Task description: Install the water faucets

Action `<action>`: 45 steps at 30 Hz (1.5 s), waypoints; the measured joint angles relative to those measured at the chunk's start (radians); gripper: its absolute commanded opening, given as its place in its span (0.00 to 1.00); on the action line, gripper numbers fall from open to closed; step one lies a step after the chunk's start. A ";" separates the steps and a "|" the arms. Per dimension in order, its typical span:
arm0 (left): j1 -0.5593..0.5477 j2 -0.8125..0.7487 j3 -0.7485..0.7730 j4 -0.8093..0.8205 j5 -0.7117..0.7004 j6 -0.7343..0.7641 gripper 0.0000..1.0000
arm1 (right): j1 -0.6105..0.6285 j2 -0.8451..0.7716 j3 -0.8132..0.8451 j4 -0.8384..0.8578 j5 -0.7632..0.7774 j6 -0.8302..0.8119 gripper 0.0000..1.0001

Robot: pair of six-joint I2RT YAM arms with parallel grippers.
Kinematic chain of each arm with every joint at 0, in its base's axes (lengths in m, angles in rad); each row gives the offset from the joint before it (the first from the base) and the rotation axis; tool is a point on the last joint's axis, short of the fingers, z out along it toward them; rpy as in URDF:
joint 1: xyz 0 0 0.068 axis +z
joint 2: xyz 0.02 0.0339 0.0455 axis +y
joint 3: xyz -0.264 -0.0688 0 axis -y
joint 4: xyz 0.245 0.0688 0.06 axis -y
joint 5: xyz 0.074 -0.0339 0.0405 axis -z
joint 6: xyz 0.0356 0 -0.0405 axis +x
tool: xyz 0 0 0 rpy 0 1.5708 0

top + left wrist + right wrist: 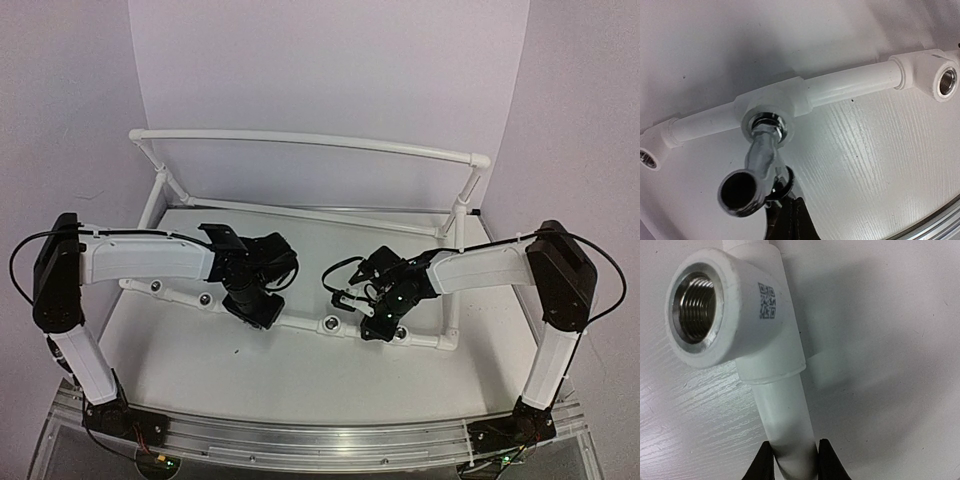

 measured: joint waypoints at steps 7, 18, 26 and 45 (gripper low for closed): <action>-0.002 -0.028 -0.007 -0.058 -0.085 -0.049 0.01 | -0.001 0.004 0.006 -0.008 -0.002 0.000 0.08; -0.010 -0.054 -0.027 -0.035 -0.094 -0.069 0.02 | -0.002 0.004 0.008 -0.010 -0.003 0.001 0.08; -0.079 -0.069 -0.027 0.039 -0.046 -0.055 0.02 | -0.002 0.004 0.009 -0.010 -0.004 0.001 0.08; -0.009 0.007 -0.136 0.049 -0.117 -0.188 0.02 | -0.002 0.005 0.009 -0.010 -0.004 0.001 0.08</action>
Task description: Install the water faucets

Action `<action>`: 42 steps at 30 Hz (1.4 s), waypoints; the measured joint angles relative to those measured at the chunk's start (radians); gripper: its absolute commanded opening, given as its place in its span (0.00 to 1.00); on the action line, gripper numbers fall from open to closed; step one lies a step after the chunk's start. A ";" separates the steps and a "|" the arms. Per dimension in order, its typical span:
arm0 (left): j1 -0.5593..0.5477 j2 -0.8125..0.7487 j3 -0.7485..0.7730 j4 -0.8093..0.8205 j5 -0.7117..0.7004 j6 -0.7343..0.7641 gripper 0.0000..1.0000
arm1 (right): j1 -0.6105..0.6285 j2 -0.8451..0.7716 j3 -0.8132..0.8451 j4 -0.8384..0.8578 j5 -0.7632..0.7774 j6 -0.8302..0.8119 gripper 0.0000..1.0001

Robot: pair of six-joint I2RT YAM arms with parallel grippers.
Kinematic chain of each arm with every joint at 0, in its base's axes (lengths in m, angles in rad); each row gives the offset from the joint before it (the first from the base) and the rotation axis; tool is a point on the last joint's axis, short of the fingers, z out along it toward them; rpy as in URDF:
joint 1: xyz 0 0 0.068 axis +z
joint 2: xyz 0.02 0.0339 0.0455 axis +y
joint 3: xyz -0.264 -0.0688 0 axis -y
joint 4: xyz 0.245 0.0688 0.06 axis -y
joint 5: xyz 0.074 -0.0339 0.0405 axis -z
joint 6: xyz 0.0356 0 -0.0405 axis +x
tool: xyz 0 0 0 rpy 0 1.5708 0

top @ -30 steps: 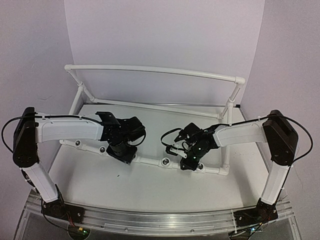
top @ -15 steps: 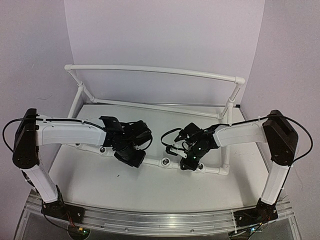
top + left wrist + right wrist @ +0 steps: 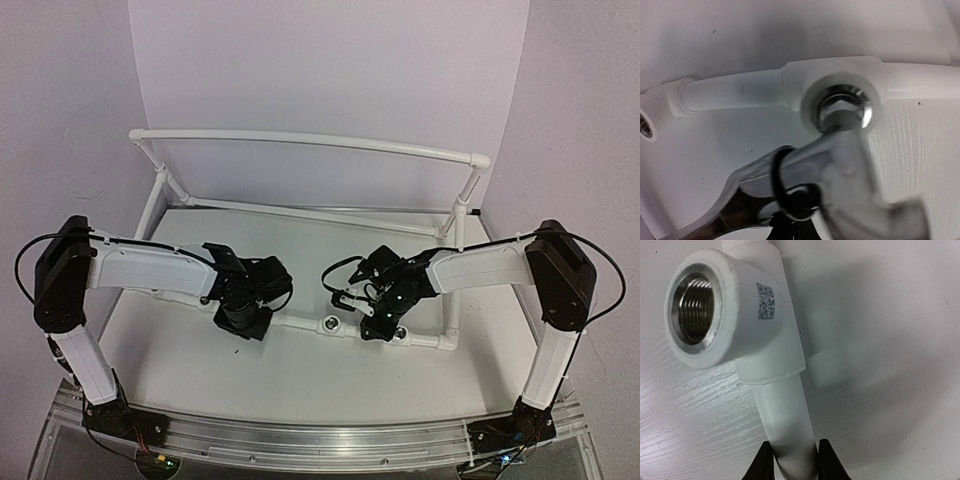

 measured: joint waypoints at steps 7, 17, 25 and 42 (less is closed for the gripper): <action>0.092 -0.082 -0.061 0.035 -0.008 -0.004 0.02 | 0.000 0.000 0.000 0.000 0.000 0.000 0.08; 0.144 -0.080 -0.018 0.128 0.001 0.082 0.02 | -0.001 0.000 0.000 0.000 -0.001 0.000 0.08; 0.152 -0.035 0.053 0.225 0.082 0.183 0.02 | -0.002 0.000 0.000 0.000 -0.003 0.000 0.08; -0.001 0.066 0.179 0.150 0.161 0.315 0.01 | -0.003 0.000 0.000 0.000 -0.005 0.000 0.07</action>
